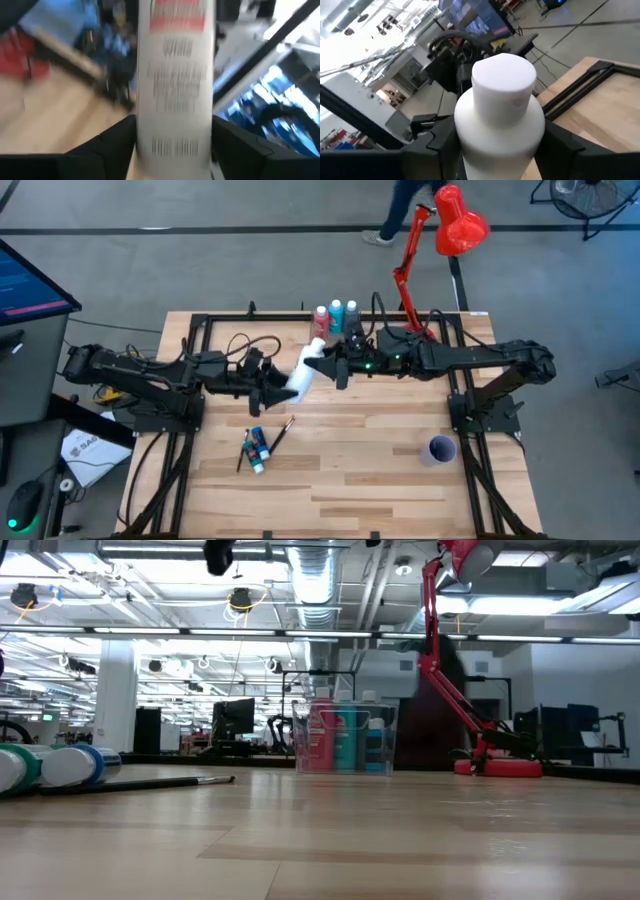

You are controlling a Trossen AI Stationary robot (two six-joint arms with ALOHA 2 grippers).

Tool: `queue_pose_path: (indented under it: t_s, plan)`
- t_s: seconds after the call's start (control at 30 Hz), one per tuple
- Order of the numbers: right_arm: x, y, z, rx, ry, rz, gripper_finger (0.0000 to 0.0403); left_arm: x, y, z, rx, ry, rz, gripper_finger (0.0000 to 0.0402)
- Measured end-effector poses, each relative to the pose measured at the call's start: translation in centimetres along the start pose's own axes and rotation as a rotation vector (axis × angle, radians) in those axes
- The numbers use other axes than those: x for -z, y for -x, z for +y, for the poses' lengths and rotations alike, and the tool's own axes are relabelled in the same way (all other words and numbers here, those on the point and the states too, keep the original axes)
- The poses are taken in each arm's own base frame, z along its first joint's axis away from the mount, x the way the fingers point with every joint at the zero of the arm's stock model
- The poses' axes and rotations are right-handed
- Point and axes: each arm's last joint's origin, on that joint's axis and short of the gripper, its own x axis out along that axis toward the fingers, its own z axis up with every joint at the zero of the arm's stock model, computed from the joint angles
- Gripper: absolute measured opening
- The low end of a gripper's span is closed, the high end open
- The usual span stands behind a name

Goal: Pick & Place Paint Supplies
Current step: Put the white paint bottle into the transparent bin

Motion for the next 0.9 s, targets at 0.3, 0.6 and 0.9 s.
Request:
queue_pose_path:
  t_s: [0.3, 0.6, 0.9]
  plan:
    - [-0.1, 0.1, -0.1, 0.057, 0.014, -0.034, 0.0178, 2.3, 0.2, 0.6, -0.069, 0.072, 0.224, 0.0302]
    - [1.0, 0.4, -1.4, 0.294, 0.072, -0.012, 0.0178, 4.4, 0.7, 0.4, -0.166, 0.082, 0.362, 0.0305]
    - [2.9, 1.7, -1.7, 0.659, 0.237, -0.087, 0.0178, 5.3, 0.9, -0.2, -0.235, 0.052, 0.33, 0.0305]
